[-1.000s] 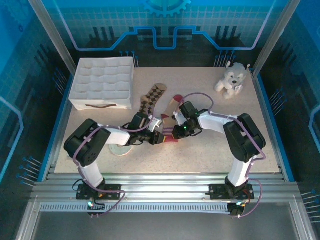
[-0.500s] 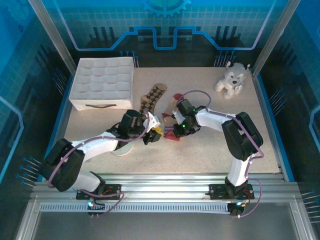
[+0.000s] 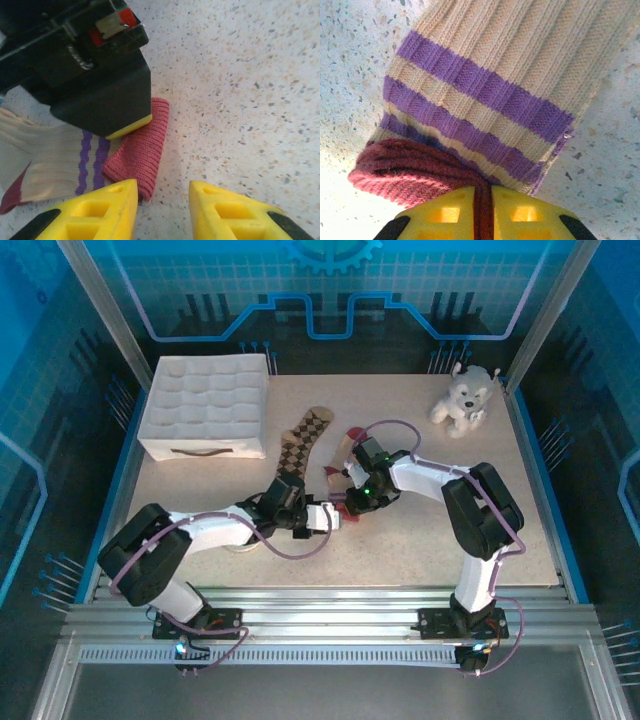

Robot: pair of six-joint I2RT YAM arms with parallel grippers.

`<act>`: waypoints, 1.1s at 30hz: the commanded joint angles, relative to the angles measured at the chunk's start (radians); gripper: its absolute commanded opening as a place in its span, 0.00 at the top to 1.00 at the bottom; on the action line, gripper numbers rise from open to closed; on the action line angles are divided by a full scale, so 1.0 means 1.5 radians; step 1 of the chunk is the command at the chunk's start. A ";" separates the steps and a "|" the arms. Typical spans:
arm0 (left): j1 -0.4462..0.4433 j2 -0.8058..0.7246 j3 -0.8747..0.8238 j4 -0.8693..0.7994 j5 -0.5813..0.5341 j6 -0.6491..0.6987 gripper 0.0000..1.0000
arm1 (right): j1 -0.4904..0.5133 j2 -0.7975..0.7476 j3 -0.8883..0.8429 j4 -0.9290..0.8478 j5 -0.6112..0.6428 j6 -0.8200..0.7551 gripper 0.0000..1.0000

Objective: Roll the socks

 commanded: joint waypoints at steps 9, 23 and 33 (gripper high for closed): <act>-0.016 0.090 0.080 0.006 -0.014 0.114 0.65 | 0.006 0.046 -0.001 -0.049 0.002 -0.015 0.84; 0.006 0.161 0.111 -0.009 -0.030 0.141 0.65 | -0.014 0.056 -0.003 -0.047 -0.042 -0.024 0.84; 0.037 0.162 0.111 -0.035 -0.016 0.159 0.63 | -0.030 0.069 0.008 -0.058 -0.082 -0.024 0.85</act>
